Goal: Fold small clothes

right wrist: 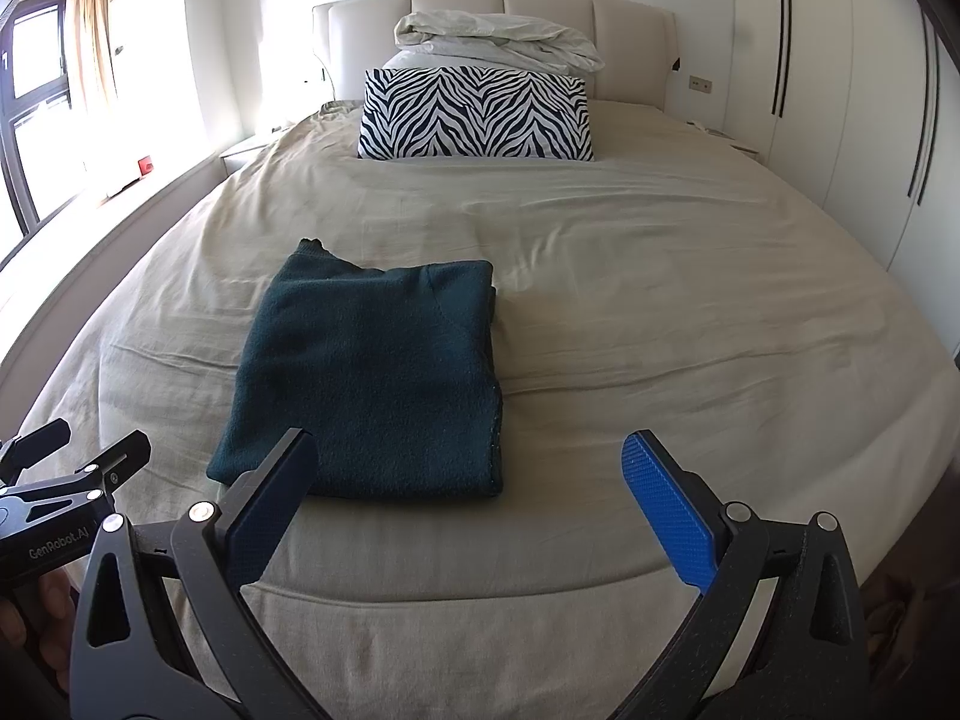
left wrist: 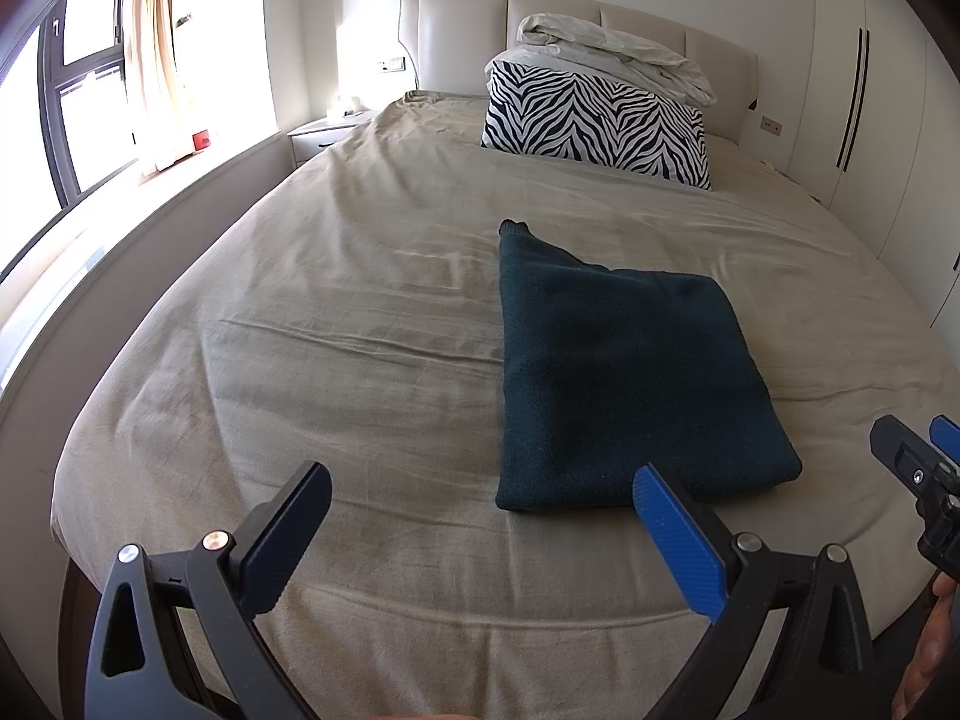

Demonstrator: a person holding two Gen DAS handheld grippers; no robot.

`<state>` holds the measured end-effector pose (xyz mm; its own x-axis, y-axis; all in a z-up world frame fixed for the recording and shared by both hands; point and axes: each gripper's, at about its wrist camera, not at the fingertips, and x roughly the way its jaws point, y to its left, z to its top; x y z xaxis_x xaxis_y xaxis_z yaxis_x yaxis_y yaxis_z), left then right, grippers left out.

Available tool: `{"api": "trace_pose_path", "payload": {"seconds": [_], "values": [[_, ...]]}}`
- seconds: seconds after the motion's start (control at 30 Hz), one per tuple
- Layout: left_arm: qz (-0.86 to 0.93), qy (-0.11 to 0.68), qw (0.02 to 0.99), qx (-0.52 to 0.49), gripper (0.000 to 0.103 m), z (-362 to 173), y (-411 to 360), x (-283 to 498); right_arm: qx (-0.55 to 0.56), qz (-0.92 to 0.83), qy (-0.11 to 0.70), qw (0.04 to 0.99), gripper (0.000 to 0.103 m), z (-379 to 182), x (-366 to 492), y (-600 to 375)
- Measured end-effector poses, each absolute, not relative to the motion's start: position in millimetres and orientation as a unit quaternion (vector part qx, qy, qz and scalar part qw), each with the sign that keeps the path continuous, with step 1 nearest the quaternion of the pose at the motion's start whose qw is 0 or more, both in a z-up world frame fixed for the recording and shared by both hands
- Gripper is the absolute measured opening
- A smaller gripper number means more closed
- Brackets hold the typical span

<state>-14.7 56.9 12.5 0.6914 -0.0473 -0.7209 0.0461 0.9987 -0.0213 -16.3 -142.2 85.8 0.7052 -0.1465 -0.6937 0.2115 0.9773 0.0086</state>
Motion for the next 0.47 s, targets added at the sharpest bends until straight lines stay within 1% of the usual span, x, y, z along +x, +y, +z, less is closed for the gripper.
{"api": "trace_pose_path", "payload": {"seconds": [0.47], "values": [[-0.023,0.391,0.920,-0.002,0.103,8.7,58.1,-16.0,0.044,-0.094,0.375,0.921,0.103,81.2,-18.9,-144.6]]}}
